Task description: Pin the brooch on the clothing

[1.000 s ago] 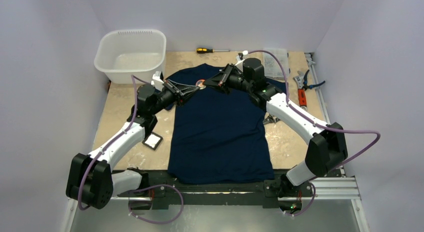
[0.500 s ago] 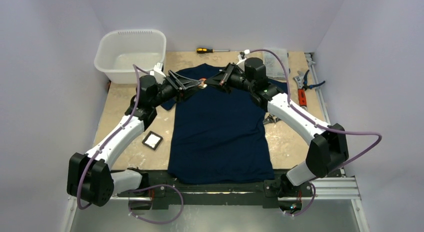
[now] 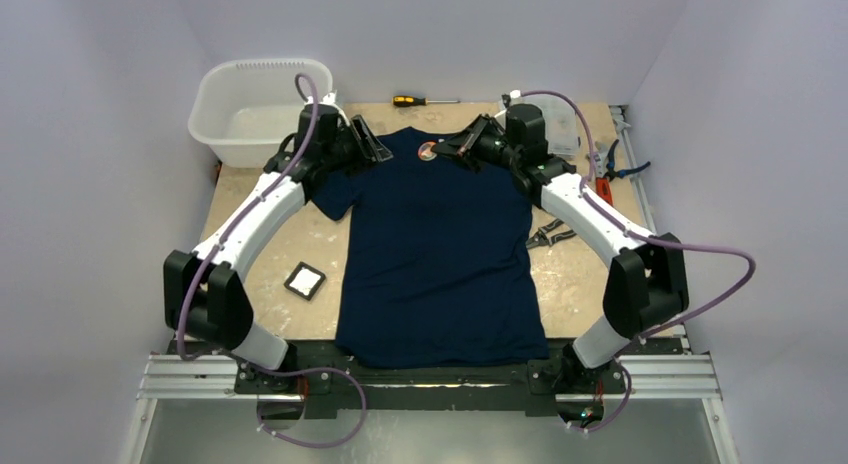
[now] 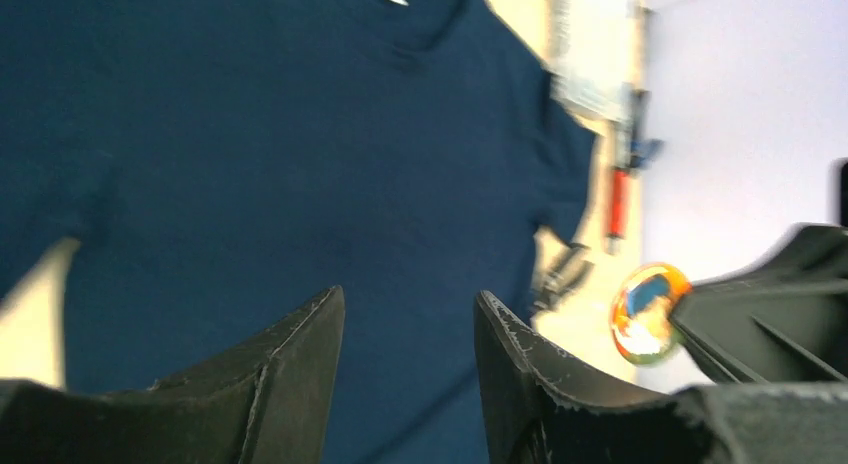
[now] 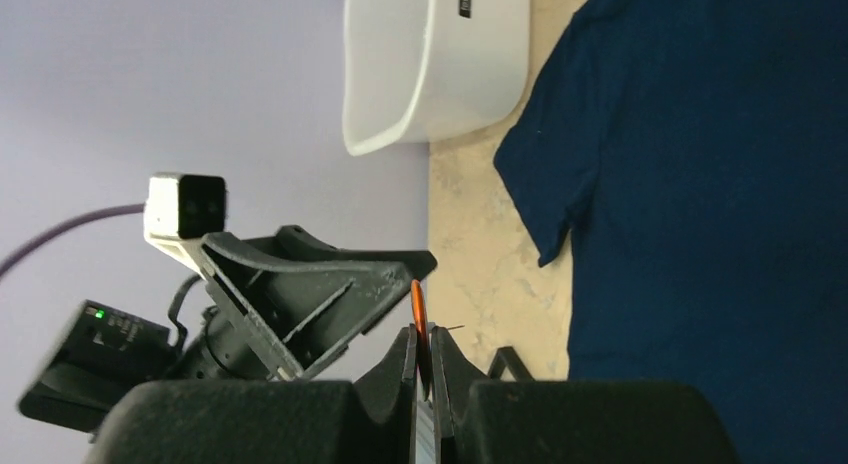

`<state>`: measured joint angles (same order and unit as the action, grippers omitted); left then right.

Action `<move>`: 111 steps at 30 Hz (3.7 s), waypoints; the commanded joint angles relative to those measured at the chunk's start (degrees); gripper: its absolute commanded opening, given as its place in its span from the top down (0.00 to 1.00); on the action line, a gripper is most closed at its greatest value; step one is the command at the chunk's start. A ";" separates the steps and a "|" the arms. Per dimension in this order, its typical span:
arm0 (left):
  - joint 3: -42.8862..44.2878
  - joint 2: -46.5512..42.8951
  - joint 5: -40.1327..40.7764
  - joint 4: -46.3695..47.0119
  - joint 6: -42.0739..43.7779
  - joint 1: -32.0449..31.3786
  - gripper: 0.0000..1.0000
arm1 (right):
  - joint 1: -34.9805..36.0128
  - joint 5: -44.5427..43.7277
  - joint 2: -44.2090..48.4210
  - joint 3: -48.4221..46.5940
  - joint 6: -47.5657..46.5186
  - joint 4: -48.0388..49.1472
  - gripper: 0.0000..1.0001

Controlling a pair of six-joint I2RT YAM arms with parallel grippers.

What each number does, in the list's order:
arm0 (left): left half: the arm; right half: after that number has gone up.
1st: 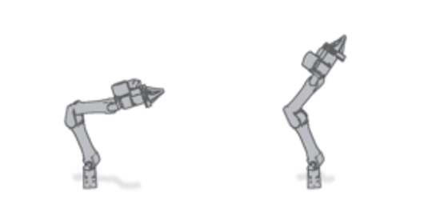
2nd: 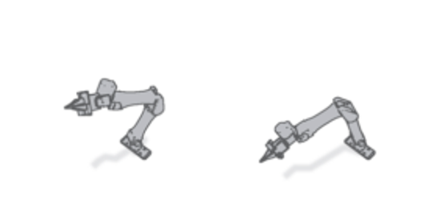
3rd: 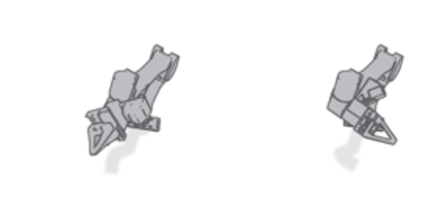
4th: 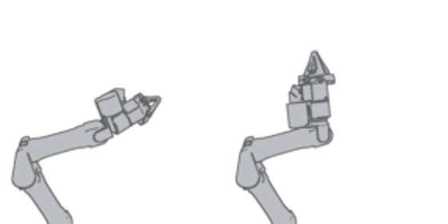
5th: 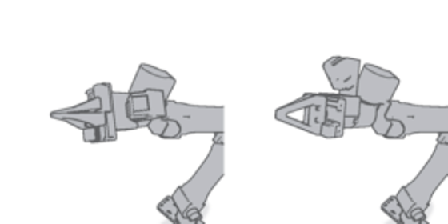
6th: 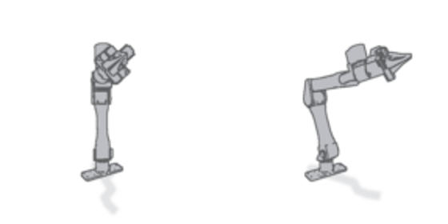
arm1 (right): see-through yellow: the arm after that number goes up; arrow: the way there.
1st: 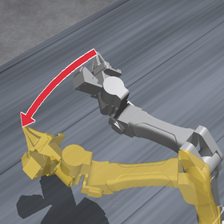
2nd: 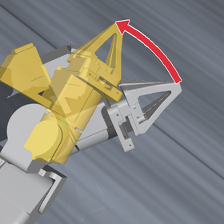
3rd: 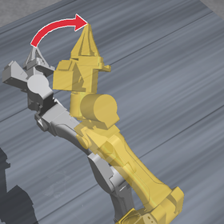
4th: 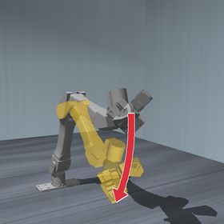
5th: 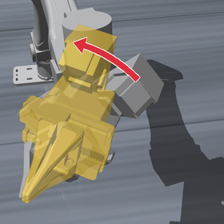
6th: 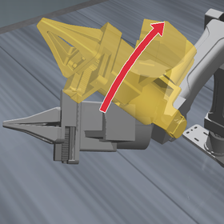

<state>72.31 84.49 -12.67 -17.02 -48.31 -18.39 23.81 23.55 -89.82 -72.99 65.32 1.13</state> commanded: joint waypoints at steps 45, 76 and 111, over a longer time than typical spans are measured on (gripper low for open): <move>44.03 53.93 20.63 -21.16 27.77 3.63 0.69 | -1.45 2.97 -40.88 -37.11 -4.85 -5.12 1.00; 40.59 51.66 18.08 -19.51 27.43 3.63 1.00 | 3.05 0.48 -60.25 -51.22 8.01 1.17 1.00; 40.46 50.17 17.48 -19.64 26.94 3.58 1.00 | 1.20 2.69 -63.56 -47.89 4.84 1.42 1.00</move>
<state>114.04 136.27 6.13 -34.92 -21.41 -14.72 26.11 26.15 -154.01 -122.08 72.99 3.49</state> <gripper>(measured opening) 0.012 0.070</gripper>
